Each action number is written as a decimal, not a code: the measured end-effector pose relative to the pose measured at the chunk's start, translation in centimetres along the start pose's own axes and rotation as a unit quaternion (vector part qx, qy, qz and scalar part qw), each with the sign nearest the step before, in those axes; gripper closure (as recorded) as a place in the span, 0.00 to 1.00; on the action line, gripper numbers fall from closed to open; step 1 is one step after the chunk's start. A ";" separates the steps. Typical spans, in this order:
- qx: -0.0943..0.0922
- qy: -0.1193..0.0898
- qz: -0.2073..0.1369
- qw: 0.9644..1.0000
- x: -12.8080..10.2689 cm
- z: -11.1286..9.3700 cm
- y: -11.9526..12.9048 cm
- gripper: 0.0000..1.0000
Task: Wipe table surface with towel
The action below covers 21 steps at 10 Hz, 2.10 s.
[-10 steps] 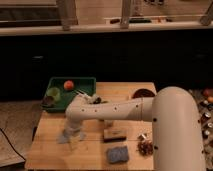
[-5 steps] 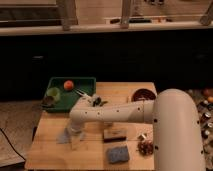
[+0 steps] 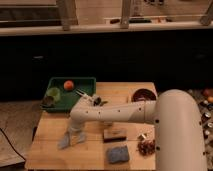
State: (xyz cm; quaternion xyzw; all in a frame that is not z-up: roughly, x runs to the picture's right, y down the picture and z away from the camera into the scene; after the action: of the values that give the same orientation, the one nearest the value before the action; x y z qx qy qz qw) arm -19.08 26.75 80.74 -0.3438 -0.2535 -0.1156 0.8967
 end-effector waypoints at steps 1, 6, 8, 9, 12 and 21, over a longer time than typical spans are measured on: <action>0.000 0.001 0.001 1.000 0.2 -0.2 0.0 1.00; -0.001 0.004 0.005 1.000 0.9 -0.8 0.8 1.00; 0.006 0.005 0.009 1.000 1.0 -1.2 0.7 1.00; 0.009 0.006 0.012 1.000 1.4 -1.4 0.4 1.00; 0.017 0.006 0.005 1.000 2.2 -1.6 -1.2 1.00; -0.012 -0.060 -0.177 0.982 -6.9 -0.6 -2.6 1.00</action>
State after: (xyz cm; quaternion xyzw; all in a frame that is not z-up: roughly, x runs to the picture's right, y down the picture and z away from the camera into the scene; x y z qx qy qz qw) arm -25.70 24.64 78.08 -0.3103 -0.3624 -0.2547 0.8411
